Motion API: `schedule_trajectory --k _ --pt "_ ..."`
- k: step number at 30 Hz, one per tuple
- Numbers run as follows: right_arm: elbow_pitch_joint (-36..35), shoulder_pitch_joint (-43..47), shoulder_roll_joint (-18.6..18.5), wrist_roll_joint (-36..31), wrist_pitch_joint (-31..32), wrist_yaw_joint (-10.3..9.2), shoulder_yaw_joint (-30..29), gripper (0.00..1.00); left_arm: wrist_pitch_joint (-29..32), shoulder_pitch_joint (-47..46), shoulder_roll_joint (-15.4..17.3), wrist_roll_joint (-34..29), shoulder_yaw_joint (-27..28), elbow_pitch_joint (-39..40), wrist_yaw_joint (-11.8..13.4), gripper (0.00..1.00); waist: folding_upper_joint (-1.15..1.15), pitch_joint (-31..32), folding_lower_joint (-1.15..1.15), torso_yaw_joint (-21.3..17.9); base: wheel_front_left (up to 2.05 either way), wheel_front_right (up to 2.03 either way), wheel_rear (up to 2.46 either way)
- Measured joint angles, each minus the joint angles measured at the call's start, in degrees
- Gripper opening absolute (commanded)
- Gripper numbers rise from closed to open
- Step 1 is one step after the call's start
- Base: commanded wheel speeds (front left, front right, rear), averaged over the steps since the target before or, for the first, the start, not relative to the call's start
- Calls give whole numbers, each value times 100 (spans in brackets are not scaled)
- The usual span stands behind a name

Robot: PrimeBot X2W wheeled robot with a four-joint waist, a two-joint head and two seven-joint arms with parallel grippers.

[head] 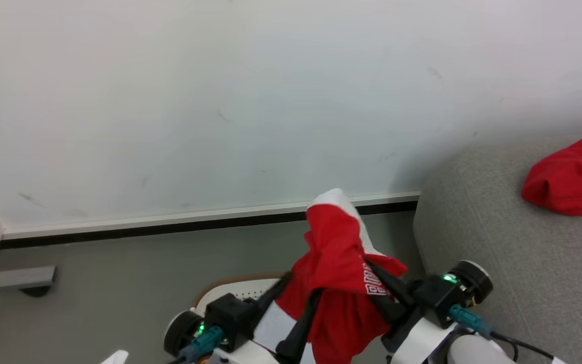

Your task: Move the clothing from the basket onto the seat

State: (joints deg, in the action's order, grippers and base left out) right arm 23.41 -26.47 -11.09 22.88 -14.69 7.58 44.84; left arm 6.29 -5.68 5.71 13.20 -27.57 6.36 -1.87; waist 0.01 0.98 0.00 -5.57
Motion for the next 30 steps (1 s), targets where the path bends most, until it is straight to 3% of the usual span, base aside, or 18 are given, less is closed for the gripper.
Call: schedule_trajectory --k 8,18,26,30 --pt "-378 109 -201 -172 -8 0 -621 0 -244 -93 4 -1 0 -264 21 100 0 -63 0 -387 0 0 0" --pt "-877 502 -397 -315 56 0 -1298 0 -431 -230 4 -9 -67 -476 16 100 0 -208 0 -1246 0 0 0" --pt "-1099 705 -361 -437 144 -1 -1739 0 -493 -380 -68 -8 -218 -560 4 100 0 -436 0 -1821 0 0 0" --pt "-1096 707 -233 -676 158 -1 -2377 0 -514 -508 -78 -18 -277 -552 -12 100 0 -668 0 -1877 0 0 0"
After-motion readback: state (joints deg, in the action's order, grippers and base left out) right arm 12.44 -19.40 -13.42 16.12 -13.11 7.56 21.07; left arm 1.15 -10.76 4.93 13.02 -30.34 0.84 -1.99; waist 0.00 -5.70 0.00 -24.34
